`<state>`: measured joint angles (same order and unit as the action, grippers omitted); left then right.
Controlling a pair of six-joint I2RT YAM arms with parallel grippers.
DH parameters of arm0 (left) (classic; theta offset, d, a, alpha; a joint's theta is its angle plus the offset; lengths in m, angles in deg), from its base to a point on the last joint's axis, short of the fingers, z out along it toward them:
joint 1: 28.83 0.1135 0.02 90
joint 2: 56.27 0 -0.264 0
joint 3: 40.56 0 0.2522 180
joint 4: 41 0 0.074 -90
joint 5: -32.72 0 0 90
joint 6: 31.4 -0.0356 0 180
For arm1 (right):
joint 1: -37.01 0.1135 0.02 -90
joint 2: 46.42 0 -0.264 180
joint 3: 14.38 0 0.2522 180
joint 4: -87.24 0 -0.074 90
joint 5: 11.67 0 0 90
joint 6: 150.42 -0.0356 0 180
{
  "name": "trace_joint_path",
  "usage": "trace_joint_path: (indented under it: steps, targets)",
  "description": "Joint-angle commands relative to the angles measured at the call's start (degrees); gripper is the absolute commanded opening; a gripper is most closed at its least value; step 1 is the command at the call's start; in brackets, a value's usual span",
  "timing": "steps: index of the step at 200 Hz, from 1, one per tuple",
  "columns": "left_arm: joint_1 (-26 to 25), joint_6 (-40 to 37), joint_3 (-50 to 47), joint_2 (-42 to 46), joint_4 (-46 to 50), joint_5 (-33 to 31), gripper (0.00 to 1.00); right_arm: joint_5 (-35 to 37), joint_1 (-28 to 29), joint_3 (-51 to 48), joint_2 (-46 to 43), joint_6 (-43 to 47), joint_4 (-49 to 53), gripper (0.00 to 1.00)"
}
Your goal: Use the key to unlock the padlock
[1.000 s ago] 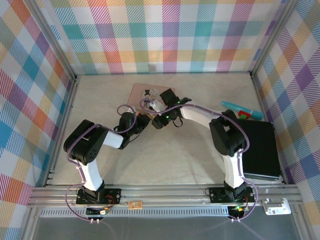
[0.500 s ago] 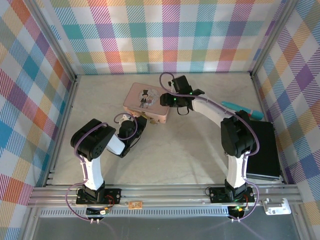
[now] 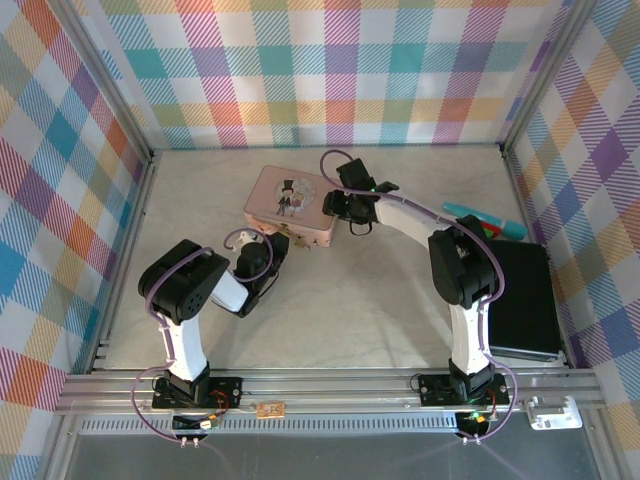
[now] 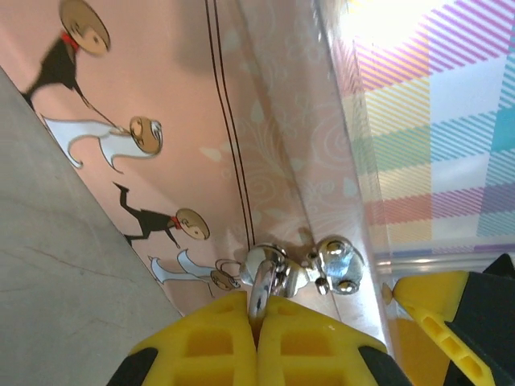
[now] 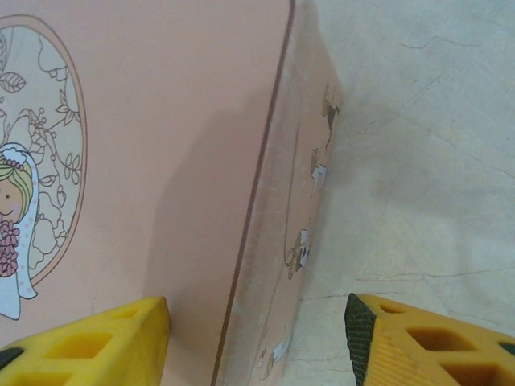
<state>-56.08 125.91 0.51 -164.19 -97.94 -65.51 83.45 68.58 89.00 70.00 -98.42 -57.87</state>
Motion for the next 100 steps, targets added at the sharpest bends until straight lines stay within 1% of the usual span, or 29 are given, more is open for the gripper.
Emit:
trace_joint_path:
  steps: [1,26,65,100]
  targets:
    - [-0.1,1.4,-2.0,1.0,2.2,-8.1,0.0,2.2,-0.7,-5.3,-0.4,-5.3,-0.6,0.59]
    - [-0.1,2.6,-1.4,-0.5,-1.4,-11.5,0.0,1.5,-0.8,-7.4,-1.2,-7.4,-2.4,0.56]
    - [0.6,3.7,0.3,-1.9,-1.7,-11.0,0.0,0.9,-0.8,-7.2,-0.8,-7.4,-2.4,0.56]
    - [1.9,3.7,-1.6,0.3,-1.1,-11.5,0.0,1.5,-1.1,-6.5,-0.8,-7.1,-2.3,0.56]
